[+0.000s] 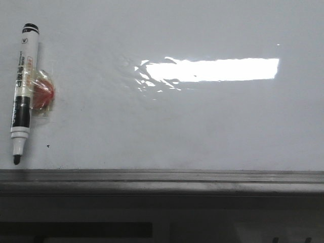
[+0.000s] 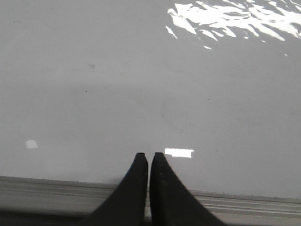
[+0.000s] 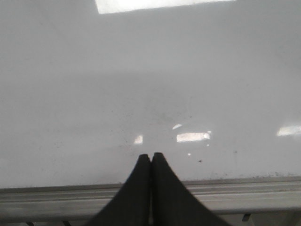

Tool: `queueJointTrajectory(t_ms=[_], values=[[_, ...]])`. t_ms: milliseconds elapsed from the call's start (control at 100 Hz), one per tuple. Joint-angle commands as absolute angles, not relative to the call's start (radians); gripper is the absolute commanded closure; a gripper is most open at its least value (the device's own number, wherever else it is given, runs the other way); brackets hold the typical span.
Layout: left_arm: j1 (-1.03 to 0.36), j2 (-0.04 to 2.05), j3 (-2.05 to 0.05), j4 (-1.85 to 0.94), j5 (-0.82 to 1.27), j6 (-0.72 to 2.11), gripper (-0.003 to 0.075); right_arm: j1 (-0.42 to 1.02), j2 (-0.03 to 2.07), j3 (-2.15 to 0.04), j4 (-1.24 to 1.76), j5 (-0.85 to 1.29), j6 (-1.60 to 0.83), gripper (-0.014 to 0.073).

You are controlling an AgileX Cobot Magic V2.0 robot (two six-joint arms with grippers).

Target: Write number 6 on whiteboard

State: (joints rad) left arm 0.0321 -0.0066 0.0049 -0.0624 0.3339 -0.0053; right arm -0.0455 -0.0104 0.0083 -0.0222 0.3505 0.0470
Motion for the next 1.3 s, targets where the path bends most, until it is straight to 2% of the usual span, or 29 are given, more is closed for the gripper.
queueJointTrajectory(t_ms=[0,800,1090,1290], values=[[0.026,-0.038,0.050,-0.068,0.288,-0.014,0.0739,-0.049,-0.030,0.041,-0.037,0.314,0.044,0.0648],[0.026,-0.038,0.050,-0.068,0.288,-0.014,0.0739,-0.049,-0.030,0.041,-0.037,0.314,0.044,0.0648],[0.026,-0.038,0.050,0.130,0.272,-0.011,0.0739,-0.049,-0.030,0.041,-0.037,0.314,0.044,0.0648],[0.026,-0.038,0.050,0.115,0.270,-0.011,0.0739,-0.049,-0.030,0.041,-0.037,0.314,0.044,0.0648]])
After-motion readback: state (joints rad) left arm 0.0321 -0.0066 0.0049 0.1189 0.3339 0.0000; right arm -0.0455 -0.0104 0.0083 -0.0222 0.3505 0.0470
